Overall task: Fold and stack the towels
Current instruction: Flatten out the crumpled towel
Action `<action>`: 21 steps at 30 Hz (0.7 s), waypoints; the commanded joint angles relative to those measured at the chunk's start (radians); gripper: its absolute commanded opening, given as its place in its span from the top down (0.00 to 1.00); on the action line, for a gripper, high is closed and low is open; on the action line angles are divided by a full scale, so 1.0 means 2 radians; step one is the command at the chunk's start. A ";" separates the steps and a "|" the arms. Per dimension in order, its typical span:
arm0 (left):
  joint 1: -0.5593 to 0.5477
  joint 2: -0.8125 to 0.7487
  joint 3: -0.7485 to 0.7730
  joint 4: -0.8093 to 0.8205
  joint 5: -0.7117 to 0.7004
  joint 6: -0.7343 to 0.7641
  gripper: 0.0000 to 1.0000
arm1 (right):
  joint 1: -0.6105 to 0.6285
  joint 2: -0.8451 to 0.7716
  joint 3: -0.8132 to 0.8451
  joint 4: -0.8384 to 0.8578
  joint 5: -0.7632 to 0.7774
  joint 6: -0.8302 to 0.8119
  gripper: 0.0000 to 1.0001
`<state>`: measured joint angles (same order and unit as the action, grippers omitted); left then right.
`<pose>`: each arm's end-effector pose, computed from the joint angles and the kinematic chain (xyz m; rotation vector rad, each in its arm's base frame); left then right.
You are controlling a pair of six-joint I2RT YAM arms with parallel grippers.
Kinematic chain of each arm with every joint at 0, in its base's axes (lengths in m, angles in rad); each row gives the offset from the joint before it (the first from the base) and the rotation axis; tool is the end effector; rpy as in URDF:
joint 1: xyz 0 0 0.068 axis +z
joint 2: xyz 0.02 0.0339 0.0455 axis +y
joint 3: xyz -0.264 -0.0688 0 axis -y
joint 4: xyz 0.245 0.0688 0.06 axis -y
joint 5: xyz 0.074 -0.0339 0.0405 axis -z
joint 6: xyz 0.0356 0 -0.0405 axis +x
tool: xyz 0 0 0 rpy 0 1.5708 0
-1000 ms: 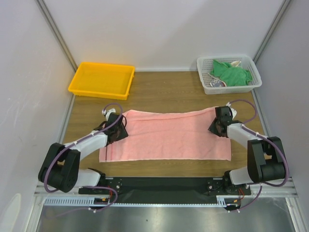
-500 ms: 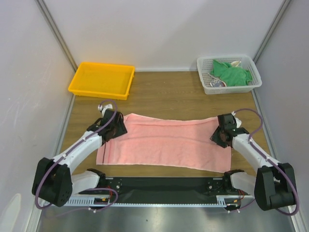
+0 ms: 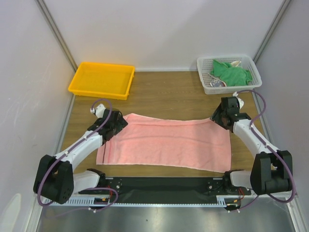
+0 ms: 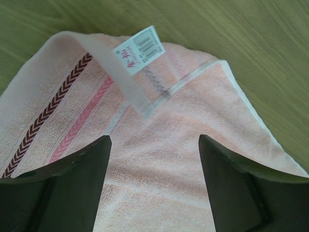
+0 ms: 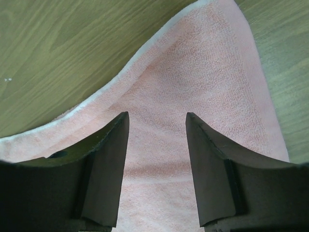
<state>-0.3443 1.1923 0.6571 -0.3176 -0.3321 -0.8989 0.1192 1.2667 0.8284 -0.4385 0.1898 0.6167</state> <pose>0.2248 -0.0683 0.2044 -0.7912 2.2358 -0.1948 0.2569 0.0240 0.2320 0.6786 2.3321 0.1002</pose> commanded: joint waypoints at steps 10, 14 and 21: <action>0.029 0.033 -0.036 0.088 -0.011 -0.111 0.36 | -0.013 0.008 0.010 0.018 -0.017 -0.018 0.45; 0.032 0.057 -0.032 0.100 -0.010 -0.113 0.37 | -0.013 0.003 0.008 0.014 -0.015 -0.017 0.46; 0.041 0.075 -0.032 0.130 -0.005 -0.111 0.52 | -0.014 -0.001 0.008 0.009 -0.011 -0.018 0.47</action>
<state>-0.2779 1.3327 0.5941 -0.1280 -0.3359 -1.1023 0.0975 1.2903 0.8284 -0.4282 0.1596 0.5938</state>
